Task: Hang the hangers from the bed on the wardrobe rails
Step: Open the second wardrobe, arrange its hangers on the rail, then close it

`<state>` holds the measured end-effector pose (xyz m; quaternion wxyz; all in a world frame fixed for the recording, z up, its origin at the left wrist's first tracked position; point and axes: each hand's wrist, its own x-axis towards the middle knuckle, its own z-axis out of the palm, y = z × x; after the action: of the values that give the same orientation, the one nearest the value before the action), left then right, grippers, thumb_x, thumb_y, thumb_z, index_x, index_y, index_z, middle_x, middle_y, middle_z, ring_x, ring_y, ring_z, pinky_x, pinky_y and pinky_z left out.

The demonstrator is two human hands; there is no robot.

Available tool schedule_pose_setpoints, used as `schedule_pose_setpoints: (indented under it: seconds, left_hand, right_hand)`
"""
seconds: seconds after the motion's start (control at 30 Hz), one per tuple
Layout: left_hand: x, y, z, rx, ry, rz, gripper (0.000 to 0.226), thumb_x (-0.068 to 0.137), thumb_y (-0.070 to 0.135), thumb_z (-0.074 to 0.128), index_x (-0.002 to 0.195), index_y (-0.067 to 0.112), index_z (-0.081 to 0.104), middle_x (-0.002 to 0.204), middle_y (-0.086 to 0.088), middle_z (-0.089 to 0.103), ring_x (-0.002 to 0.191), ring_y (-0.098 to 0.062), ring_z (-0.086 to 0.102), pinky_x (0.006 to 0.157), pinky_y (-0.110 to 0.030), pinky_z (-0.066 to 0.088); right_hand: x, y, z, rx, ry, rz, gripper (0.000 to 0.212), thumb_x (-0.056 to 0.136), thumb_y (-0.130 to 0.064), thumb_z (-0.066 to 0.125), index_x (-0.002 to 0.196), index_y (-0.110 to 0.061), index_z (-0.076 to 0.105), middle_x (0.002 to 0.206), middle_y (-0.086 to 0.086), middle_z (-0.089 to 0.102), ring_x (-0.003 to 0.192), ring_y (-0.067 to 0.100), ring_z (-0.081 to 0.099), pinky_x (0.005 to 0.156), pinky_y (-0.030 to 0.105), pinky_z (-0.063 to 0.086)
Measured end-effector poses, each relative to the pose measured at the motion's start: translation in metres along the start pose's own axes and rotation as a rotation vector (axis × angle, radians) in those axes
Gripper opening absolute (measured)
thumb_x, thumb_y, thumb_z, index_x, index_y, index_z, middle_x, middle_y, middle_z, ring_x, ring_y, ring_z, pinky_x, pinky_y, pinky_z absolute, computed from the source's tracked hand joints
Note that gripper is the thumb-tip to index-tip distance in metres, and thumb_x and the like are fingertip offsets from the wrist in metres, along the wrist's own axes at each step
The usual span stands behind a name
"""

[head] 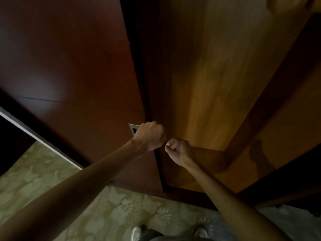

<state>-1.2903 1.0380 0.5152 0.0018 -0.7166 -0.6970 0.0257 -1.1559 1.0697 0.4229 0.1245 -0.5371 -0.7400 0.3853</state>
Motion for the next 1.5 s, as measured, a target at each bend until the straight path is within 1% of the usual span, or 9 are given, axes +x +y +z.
schedule_pose_setpoints:
  seconds: [0.07, 0.23, 0.4, 0.57, 0.73, 0.93, 1.1, 1.33, 1.5]
  left_hand:
    - [-0.010, -0.018, -0.004, 0.051, 0.038, 0.000, 0.031, 0.100, 0.028, 0.047, 0.072, 0.016, 0.044, 0.070, 0.002, 0.046, 0.069, -0.020, 0.057, 0.064, -0.034, 0.046]
    - [-0.029, -0.053, -0.025, 0.425, 0.056, 0.241, 0.016, 0.098, 0.031, 0.057, 0.095, 0.016, 0.062, 0.089, 0.000, 0.065, 0.077, -0.018, 0.064, 0.063, -0.030, 0.040]
    - [-0.028, -0.073, -0.033, 0.667, 0.011, 0.474, 0.019, 0.099, 0.014, 0.058, 0.082, 0.018, 0.051, 0.064, 0.003, 0.036, 0.052, -0.009, 0.034, 0.060, -0.027, 0.038]
    - [-0.027, -0.077, -0.023, 0.655, 0.064, 0.538, 0.024, 0.097, 0.008, 0.059, 0.077, 0.016, 0.050, 0.064, 0.001, 0.035, 0.060, -0.011, 0.046, 0.058, -0.027, 0.041]
    - [-0.026, -0.085, -0.019, 0.671, 0.079, 0.583, 0.020, 0.097, 0.008, 0.058, 0.081, 0.015, 0.049, 0.066, 0.000, 0.034, 0.069, -0.012, 0.050, 0.062, -0.026, 0.043]
    - [-0.023, -0.086, -0.022, 0.677, 0.059, 0.614, 0.013, 0.096, 0.009, 0.060, 0.091, 0.019, 0.065, 0.088, 0.004, 0.064, 0.073, -0.011, 0.060, 0.059, -0.027, 0.041]
    - [-0.022, -0.075, -0.021, 0.646, 0.091, 0.647, 0.009, 0.097, 0.009, 0.059, 0.096, 0.017, 0.063, 0.083, 0.000, 0.047, 0.076, -0.014, 0.058, 0.063, -0.028, 0.041]
    - [-0.018, -0.053, -0.016, 0.617, 0.134, 0.664, 0.013, 0.098, 0.010, 0.058, 0.109, 0.015, 0.061, 0.087, -0.002, 0.043, 0.085, -0.015, 0.063, 0.065, -0.028, 0.043]
    - [-0.014, -0.034, -0.019, 0.506, 0.172, 0.658, 0.020, 0.097, 0.016, 0.060, 0.117, 0.017, 0.059, 0.106, -0.001, 0.059, 0.091, -0.017, 0.063, 0.067, -0.030, 0.042]
  right_hand:
    - [0.000, -0.015, 0.014, -0.189, 0.070, 0.015, 0.037, 0.096, -0.053, 0.052, 0.116, -0.024, 0.065, 0.100, -0.005, 0.072, 0.094, 0.016, 0.068, 0.079, 0.031, 0.055]
    - [0.000, -0.064, 0.041, -0.355, 0.268, -0.002, 0.050, 0.094, -0.063, 0.051, 0.089, -0.016, 0.065, 0.081, -0.002, 0.065, 0.074, 0.017, 0.062, 0.064, 0.028, 0.041]
    - [0.007, -0.091, 0.076, -0.413, 0.370, 0.119, 0.063, 0.082, -0.079, 0.052, 0.075, -0.016, 0.053, 0.073, -0.002, 0.056, 0.067, 0.017, 0.054, 0.064, 0.029, 0.041]
    - [0.012, -0.090, 0.090, -0.471, 0.470, 0.173, 0.060, 0.081, -0.074, 0.059, 0.069, -0.016, 0.053, 0.069, 0.000, 0.056, 0.068, 0.018, 0.064, 0.056, 0.026, 0.037]
    - [0.009, -0.095, 0.092, -0.523, 0.537, 0.231, 0.069, 0.080, -0.080, 0.052, 0.073, -0.012, 0.064, 0.072, 0.001, 0.063, 0.065, 0.018, 0.059, 0.058, 0.026, 0.042]
    - [0.009, -0.097, 0.092, -0.529, 0.545, 0.240, 0.064, 0.082, -0.076, 0.055, 0.067, -0.014, 0.058, 0.066, 0.000, 0.057, 0.062, 0.017, 0.058, 0.061, 0.028, 0.049]
    - [0.008, -0.085, 0.086, -0.568, 0.513, 0.289, 0.039, 0.089, -0.053, 0.064, 0.076, -0.016, 0.064, 0.073, 0.000, 0.065, 0.064, 0.016, 0.062, 0.057, 0.026, 0.049]
    - [-0.007, -0.069, 0.063, -0.488, 0.527, 0.288, 0.050, 0.086, -0.061, 0.058, 0.066, -0.016, 0.061, 0.061, -0.001, 0.063, 0.054, 0.015, 0.061, 0.054, 0.025, 0.053]
    - [-0.020, -0.054, 0.043, -0.543, 0.505, 0.297, 0.057, 0.090, -0.066, 0.050, 0.059, -0.018, 0.054, 0.058, -0.001, 0.062, 0.052, 0.018, 0.060, 0.055, 0.028, 0.055]
